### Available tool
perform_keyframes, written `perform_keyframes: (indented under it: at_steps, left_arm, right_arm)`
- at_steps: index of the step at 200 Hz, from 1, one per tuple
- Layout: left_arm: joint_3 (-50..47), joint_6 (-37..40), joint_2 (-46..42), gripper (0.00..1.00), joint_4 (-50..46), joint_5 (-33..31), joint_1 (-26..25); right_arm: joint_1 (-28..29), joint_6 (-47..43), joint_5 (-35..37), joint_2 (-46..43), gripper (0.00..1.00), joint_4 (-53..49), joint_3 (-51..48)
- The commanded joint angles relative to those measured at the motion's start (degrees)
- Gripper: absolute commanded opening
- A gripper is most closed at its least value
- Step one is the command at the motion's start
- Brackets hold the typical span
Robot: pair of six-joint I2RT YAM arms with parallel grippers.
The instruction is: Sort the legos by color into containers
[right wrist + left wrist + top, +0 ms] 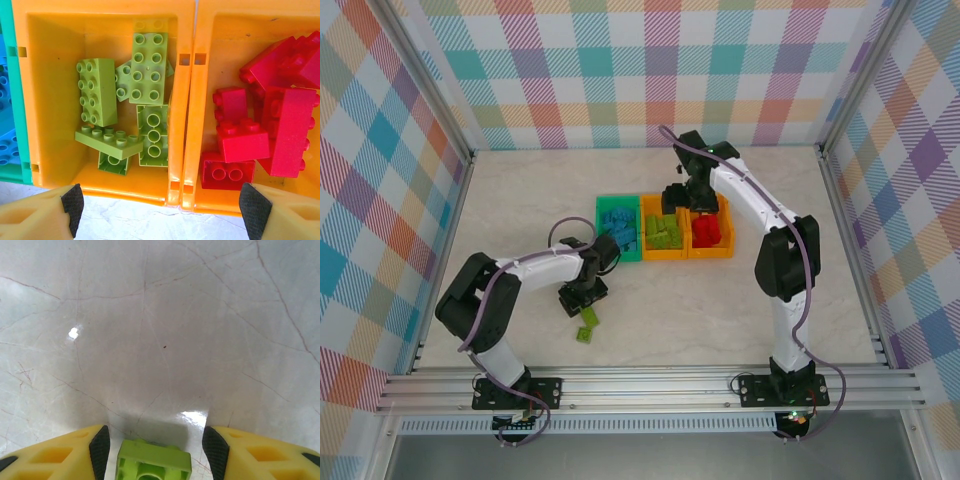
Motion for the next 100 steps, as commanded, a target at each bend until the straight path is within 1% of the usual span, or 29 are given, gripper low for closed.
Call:
perform_keyframes:
  at_steps: [1, 41, 85, 100]
  left_arm:
    - [-2.2, 0.3, -0.9, 0.57, 9.8, -1.2, -0.6]
    - [-4.3, 1.5, -2.3, 0.57, 11.9, 0.1, -0.9]
    - [-6.0, 1.3, -3.8, 0.55, 12.0, 0.3, -1.7]
    - [-6.8, 1.0, -4.7, 0.53, 12.0, 0.3, -1.9]
  right_arm:
    - [-0.3, 0.9, 0.5, -2.4, 0.83, -0.5, -0.4]
    - [-0.3, 1.6, 0.5, -2.8, 0.83, -0.6, -0.9]
    - [-0.2, 2.2, 0.8, -3.5, 0.83, -0.7, -1.6]
    - [-0.2, 2.5, 0.8, -3.7, 0.83, -0.4, -2.1]
